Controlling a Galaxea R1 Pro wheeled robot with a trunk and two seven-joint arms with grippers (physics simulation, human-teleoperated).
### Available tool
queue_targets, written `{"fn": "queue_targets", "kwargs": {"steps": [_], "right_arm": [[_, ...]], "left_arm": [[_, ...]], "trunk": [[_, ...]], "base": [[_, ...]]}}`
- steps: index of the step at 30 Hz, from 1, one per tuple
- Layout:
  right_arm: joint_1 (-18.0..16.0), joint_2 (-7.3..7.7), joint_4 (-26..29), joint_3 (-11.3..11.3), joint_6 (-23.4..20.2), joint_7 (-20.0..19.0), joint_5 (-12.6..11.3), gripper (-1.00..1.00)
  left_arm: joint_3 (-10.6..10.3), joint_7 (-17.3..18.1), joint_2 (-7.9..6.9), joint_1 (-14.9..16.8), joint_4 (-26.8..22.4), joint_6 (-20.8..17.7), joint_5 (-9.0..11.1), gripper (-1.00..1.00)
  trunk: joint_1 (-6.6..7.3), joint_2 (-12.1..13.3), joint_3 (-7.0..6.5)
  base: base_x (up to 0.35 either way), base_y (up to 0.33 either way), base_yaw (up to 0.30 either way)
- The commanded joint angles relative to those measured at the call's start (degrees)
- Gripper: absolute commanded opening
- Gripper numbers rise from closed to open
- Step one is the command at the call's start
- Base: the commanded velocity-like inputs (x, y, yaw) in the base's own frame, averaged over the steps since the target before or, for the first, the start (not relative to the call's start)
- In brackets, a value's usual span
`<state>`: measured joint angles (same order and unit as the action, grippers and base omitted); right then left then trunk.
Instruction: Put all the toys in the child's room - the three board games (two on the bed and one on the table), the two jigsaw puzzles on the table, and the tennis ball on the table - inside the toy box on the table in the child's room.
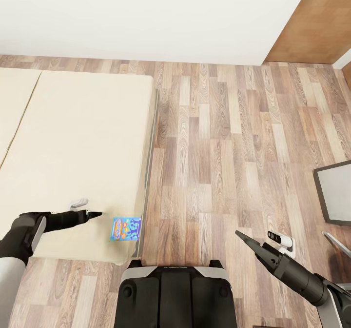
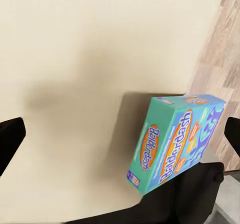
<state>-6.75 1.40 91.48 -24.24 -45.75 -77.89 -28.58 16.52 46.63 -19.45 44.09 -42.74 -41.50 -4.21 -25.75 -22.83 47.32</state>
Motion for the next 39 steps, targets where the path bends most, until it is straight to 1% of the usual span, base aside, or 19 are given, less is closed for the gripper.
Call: {"fn": "queue_targets", "kwargs": {"steps": [1, 5, 6, 9, 10, 11, 12, 16, 17, 25, 26, 27, 28, 34, 35, 37, 38, 39], "right_arm": [[-0.02, 0.01, 0.01, -0.02, -0.48, -0.06, -0.16, 1.00], [-0.02, 0.01, 0.01, -0.02, -0.46, -0.06, -0.16, 1.00], [-0.02, 0.01, 0.01, -0.02, -0.44, -0.06, -0.16, 1.00], [-0.02, 0.01, 0.01, -0.02, -0.38, -0.06, -0.10, 1.00], [-0.02, 0.01, 0.01, -0.02, -0.38, -0.06, -0.10, 1.00], [-0.02, 0.01, -0.01, -0.02, -0.35, -0.04, -0.06, 1.00], [-0.02, 0.01, -0.03, -0.02, -0.30, -0.02, -0.02, 1.00], [-0.02, -0.04, -0.06, -0.02, -0.25, 0.10, 0.22, 1.00], [-0.02, -0.10, -0.07, 0.01, -0.24, 0.15, 0.34, 1.00], [-0.02, -0.60, -0.08, 0.12, -0.19, 0.26, 0.56, 1.00], [-0.02, -0.66, -0.04, 0.12, -0.17, 0.27, 0.59, 1.00], [-0.02, -0.69, -0.03, 0.11, -0.16, 0.27, 0.59, 1.00], [-0.02, -0.72, -0.02, 0.09, -0.15, 0.30, 0.61, 1.00], [-0.02, -0.62, 0.02, 0.12, -0.16, 0.57, 0.62, 1.00], [-0.02, -0.67, 0.01, 0.11, -0.15, 1.35, 0.63, 1.00], [-0.02, -0.74, 0.01, 0.18, -0.14, 1.96, 0.63, 1.00], [-0.02, -0.79, 0.01, 0.32, -0.14, 2.72, 0.63, 1.00], [-0.02, -0.80, 0.01, 0.37, -0.14, 3.15, 0.63, 1.00]], "left_arm": [[0.45, 0.63, -0.41, 0.03, -0.07, -0.39, -0.43, 1.00], [1.43, 1.15, -2.24, 0.03, -0.16, -0.50, -0.38, 1.00], [2.13, 1.52, -3.11, 0.03, -0.19, -0.78, -0.31, 1.00], [3.52, 2.96, -4.19, -0.01, -0.24, -2.08, -0.28, 1.00], [3.52, 2.96, -4.19, -0.01, -0.24, -2.08, -0.28, 1.00], [3.99, 3.77, -4.49, -0.02, -0.26, -2.80, -0.28, 1.00], [4.87, 5.89, -5.00, -0.05, -0.28, -4.41, -0.34, 1.00], [6.02, 11.56, -6.47, -0.23, -0.31, -6.71, -0.44, 1.00], [6.29, 14.82, -7.41, -0.37, -0.31, -7.30, -0.53, 1.00], [6.76, 27.34, -10.32, -1.21, -0.19, -8.18, -0.98, 1.00], [6.79, 29.82, -10.98, -1.53, 0.05, -8.24, -1.01, 1.00], [6.79, 30.91, -11.26, -1.71, 0.13, -8.26, -1.02, 1.00], [6.80, 32.81, -11.70, -2.15, 0.25, -8.29, -1.04, 1.00], [6.96, 36.61, -12.73, -4.12, 0.53, -8.39, -0.95, 1.00], [7.10, 38.76, -13.57, -4.73, 0.60, -8.62, -0.96, 1.00], [7.07, 40.13, -14.48, -4.91, 0.61, -8.67, -1.00, 1.00], [6.98, 41.64, -15.41, -5.03, 0.62, -8.66, -1.02, 1.00], [6.94, 42.38, -15.79, -5.07, 0.63, -8.63, -1.05, 1.00]], "trunk": [[-0.03, -0.08, 0.06], [-0.03, -0.08, 0.06], [-0.03, -0.08, 0.06], [-0.03, -0.08, 0.06], [-0.03, -0.08, 0.06], [-0.03, -0.08, 0.06], [-0.03, -0.08, 0.06], [-0.03, -0.08, 0.06], [-0.03, -0.08, 0.06], [-0.03, -0.08, 0.06], [-0.03, -0.08, 0.06], [-0.03, -0.08, 0.06], [-0.03, -0.08, 0.06], [-0.03, -0.08, 0.06], [-0.03, -0.08, 0.06], [-0.03, -0.08, 0.06], [-0.03, -0.08, 0.06], [-0.03, -0.08, 0.06]], "base": [[0.000, 0.000, 0.000], [0.000, 0.000, 0.000], [0.000, 0.000, 0.000], [0.000, 0.000, 0.000], [0.000, 0.000, 0.000], [0.000, 0.000, 0.000], [0.000, 0.000, 0.000], [0.000, 0.000, 0.000], [0.000, 0.000, 0.000], [0.000, 0.000, 0.000], [0.000, 0.000, 0.000], [0.000, 0.000, 0.000], [0.000, 0.000, 0.000], [0.000, 0.000, 0.000], [0.000, 0.000, 0.000], [0.000, 0.000, 0.000], [0.000, 0.000, 0.000], [0.000, 0.000, 0.000]]}}
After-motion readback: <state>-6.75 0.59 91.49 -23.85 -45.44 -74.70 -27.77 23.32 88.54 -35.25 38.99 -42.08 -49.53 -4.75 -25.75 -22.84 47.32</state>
